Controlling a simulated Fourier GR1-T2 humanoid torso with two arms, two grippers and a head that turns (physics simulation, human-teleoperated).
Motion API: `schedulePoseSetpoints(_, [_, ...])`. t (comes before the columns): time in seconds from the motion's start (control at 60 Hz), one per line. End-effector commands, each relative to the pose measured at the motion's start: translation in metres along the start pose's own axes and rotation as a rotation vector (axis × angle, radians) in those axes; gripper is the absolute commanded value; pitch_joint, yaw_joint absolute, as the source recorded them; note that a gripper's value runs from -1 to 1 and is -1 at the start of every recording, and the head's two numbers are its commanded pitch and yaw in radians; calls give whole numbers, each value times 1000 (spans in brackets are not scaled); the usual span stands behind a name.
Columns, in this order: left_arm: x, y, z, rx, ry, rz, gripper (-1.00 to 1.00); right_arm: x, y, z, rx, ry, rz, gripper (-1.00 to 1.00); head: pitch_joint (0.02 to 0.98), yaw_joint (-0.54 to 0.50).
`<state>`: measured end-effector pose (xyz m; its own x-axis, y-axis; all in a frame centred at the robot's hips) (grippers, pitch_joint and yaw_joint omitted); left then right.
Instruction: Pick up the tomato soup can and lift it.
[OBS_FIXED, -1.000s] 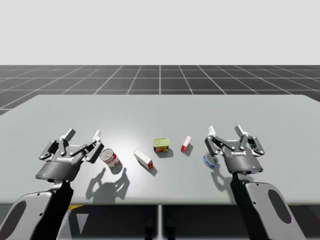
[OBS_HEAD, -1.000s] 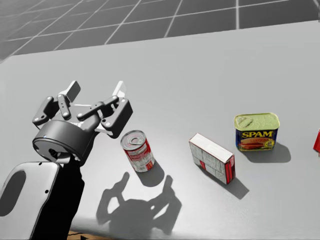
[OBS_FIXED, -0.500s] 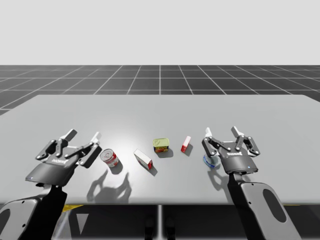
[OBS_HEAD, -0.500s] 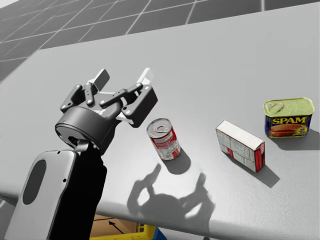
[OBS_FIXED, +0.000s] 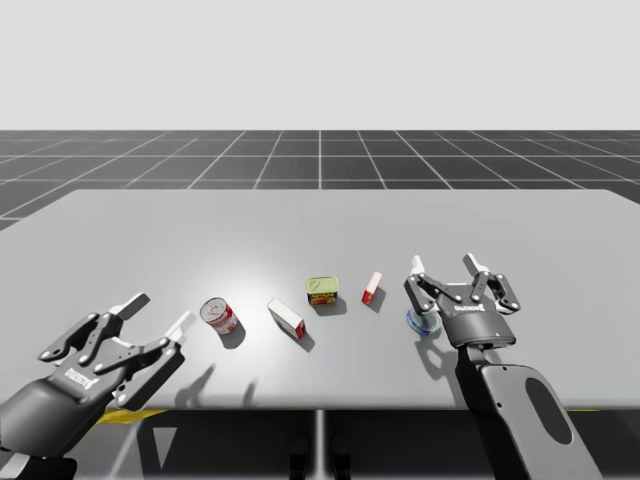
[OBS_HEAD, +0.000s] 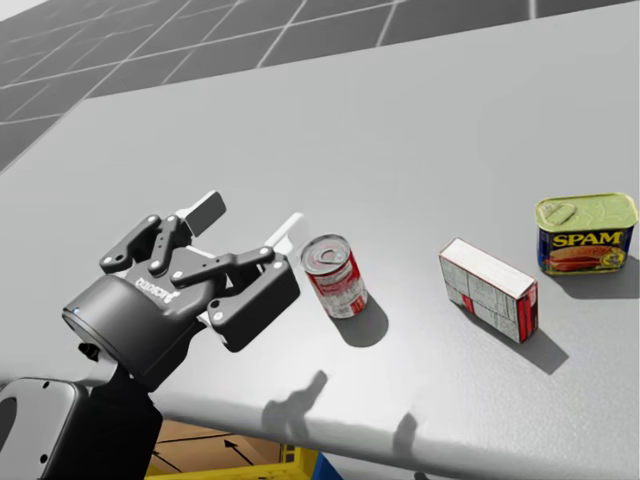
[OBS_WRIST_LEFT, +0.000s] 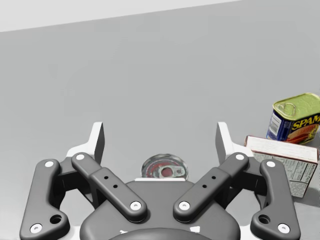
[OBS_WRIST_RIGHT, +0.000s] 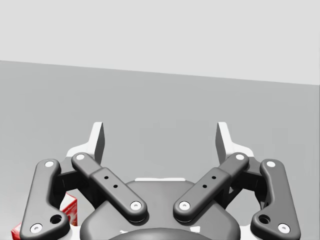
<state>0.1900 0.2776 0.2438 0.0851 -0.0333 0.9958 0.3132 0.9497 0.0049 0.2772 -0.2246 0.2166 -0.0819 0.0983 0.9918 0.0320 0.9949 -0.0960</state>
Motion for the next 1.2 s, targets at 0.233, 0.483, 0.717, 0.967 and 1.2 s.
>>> schedulePoseSetpoints(0.233, [-64, 14, 8, -43, 137, 16, -1000, 0, -1, 0, -5, -5, -10, -1000, 822, 426])
schedulePoseSetpoints(0.483, [-75, 13, -12, -85, 169, 3, -1000, 1, -3, -1, -6, -7, -13, -1000, 823, 424])
schedulePoseSetpoints(0.717, [-79, 8, -33, -110, 178, 13, -1000, 1, -3, -1, -7, -8, -13, -1000, 823, 417])
schedulePoseSetpoints(0.967, [-82, 3, -56, -118, 197, 14, -1000, 1, -4, -1, -7, -8, -16, -1000, 825, 412])
schedulePoseSetpoints(1.2, [-84, 3, -70, -102, 204, 34, -1000, 2, -6, -1, -9, -11, -24, -1000, 825, 410])
